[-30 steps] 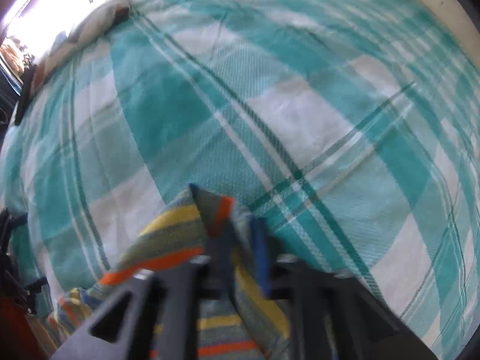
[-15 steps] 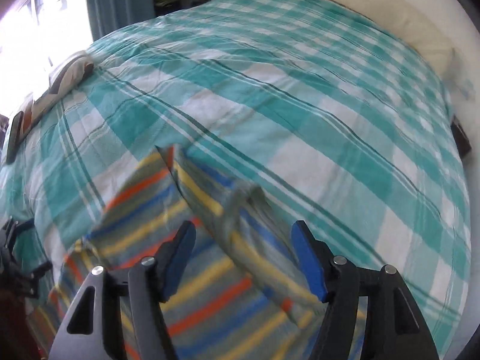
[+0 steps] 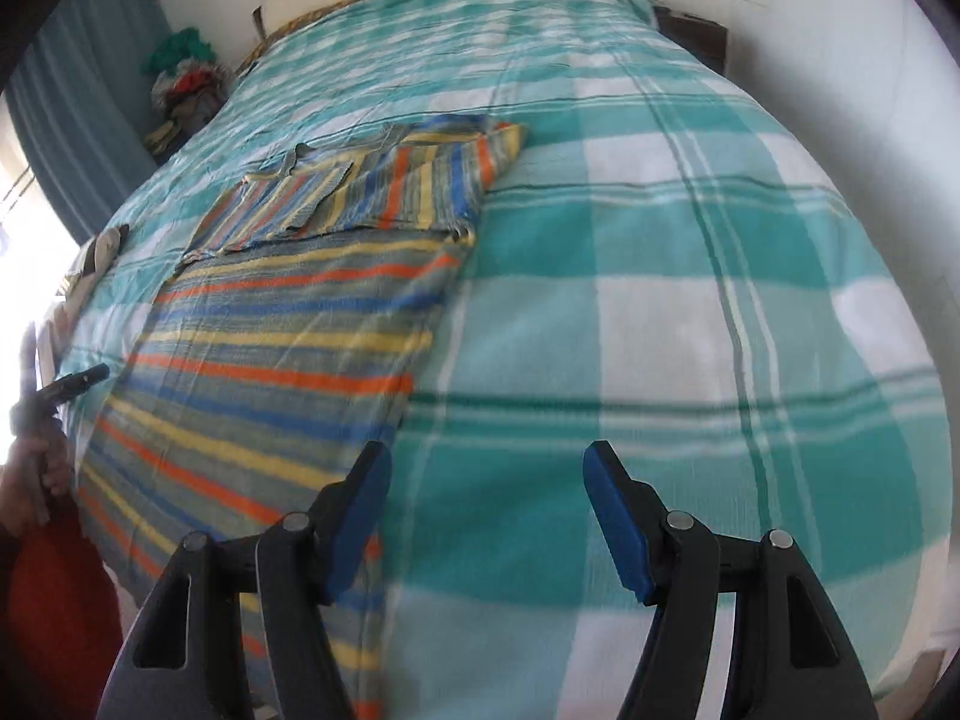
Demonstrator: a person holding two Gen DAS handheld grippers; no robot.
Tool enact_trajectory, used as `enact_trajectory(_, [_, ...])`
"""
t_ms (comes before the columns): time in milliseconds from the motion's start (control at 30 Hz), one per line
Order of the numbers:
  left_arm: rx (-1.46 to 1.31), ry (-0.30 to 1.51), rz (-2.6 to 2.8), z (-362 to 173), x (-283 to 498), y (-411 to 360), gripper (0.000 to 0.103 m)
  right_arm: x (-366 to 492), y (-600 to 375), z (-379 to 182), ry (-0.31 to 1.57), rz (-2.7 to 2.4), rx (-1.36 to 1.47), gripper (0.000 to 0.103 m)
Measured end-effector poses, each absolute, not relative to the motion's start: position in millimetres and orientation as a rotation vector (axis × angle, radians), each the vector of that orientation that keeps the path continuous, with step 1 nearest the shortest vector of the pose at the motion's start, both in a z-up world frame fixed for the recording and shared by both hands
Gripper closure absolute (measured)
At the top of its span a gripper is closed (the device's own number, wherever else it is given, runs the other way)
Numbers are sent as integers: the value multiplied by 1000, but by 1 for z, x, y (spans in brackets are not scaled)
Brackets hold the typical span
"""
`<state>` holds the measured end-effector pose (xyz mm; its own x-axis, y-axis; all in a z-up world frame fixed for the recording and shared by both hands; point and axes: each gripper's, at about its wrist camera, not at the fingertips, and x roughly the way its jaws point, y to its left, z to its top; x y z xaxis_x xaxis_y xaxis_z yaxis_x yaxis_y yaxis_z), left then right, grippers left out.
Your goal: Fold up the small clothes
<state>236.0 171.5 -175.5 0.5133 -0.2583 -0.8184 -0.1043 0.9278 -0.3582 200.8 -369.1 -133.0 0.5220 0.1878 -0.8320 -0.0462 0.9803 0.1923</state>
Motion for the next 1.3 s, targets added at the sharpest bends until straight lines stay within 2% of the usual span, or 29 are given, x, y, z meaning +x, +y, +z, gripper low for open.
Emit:
enact_trajectory(233, [-526, 1084, -236, -172, 183, 155, 2, 194, -363, -122, 974, 179, 208, 32])
enact_trajectory(367, [-437, 1143, -290, -175, 164, 129, 2, 197, -356, -124, 1025, 232, 217, 32])
enact_trajectory(633, [-296, 1222, -412, -184, 150, 87, 2, 172, -335, -148, 1376, 350, 150, 32])
enact_trajectory(833, [-254, 1278, -448, -189, 153, 70, 3, 151, -316, -181, 1519, 378, 175, 32])
enact_trajectory(900, [-217, 1309, -449, -192, 152, 64, 11, 149, -307, -188, 1543, 385, 146, 35])
enact_trajectory(933, [-183, 1334, -429, -195, 152, 61, 29, 148, -304, -192, 1565, 403, 145, 51])
enact_trajectory(967, [-147, 1356, -397, -198, 151, 61, 62, 148, -302, -197, 1604, 428, 142, 68])
enact_trajectory(1000, [-148, 1377, -382, -200, 152, 62, 80, 148, -301, -199, 1621, 435, 146, 96])
enact_trajectory(1033, [-194, 1391, -390, -201, 152, 67, 97, 148, -301, -199, 1625, 444, 160, 96])
enact_trajectory(1133, [-323, 1373, -407, -185, 151, 82, 98, 153, -311, -181, 1558, 484, 275, 96])
enact_trajectory(1300, [-527, 1211, -482, -126, 194, 105, 98, 193, -337, -133, 1280, 515, 565, 96])
